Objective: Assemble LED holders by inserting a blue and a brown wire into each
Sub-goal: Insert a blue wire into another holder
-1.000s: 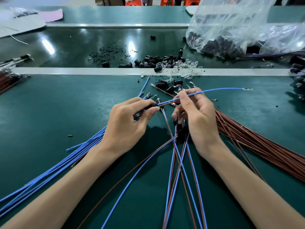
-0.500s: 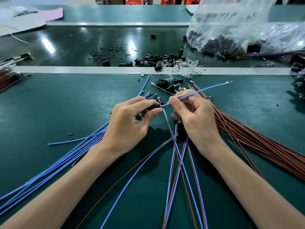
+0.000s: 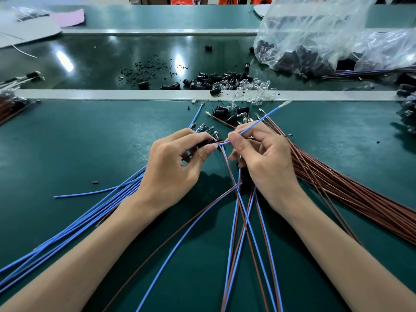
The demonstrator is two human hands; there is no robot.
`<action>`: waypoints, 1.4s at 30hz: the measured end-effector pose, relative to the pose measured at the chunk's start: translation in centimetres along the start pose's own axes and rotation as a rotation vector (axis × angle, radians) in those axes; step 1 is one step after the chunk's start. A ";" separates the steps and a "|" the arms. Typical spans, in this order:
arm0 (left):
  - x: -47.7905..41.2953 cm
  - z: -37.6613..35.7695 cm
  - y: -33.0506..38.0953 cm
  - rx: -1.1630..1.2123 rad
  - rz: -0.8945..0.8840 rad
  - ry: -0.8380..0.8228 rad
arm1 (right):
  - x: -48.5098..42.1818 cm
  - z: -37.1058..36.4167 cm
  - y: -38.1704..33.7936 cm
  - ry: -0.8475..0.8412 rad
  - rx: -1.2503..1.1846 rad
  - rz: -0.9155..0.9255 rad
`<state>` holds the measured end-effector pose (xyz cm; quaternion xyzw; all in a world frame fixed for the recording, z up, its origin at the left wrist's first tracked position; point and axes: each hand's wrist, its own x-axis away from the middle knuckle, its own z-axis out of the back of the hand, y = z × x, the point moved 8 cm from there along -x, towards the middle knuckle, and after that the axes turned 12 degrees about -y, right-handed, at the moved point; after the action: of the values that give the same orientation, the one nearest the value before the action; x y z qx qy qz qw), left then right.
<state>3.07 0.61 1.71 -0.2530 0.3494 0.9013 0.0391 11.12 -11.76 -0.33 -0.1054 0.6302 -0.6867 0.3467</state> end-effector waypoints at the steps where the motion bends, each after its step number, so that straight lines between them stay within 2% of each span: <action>1: 0.0 0.0 0.1 -0.001 -0.003 -0.002 | 0.0 -0.1 -0.1 -0.003 0.003 0.014; 8: 0.0 -0.2 0.2 0.008 -0.014 -0.015 | 0.1 0.2 -0.1 0.007 0.096 0.054; 17: 0.0 0.0 0.4 0.011 -0.014 -0.001 | 0.0 0.9 -0.2 0.075 -0.050 0.074; 21: 0.1 -0.1 0.3 0.020 -0.017 -0.010 | 0.0 0.8 0.1 0.062 -0.103 0.043; 32: 0.2 -0.5 0.3 -0.008 -0.055 -0.041 | 0.3 -0.5 -1.0 -0.037 0.012 0.098; 42: 0.1 -0.1 -0.6 -0.056 0.032 -0.003 | 0.3 1.5 -0.3 0.135 0.088 0.029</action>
<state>3.18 1.00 1.28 -0.2469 0.3279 0.9117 0.0183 11.69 -13.12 0.19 -0.0344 0.6229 -0.7141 0.3176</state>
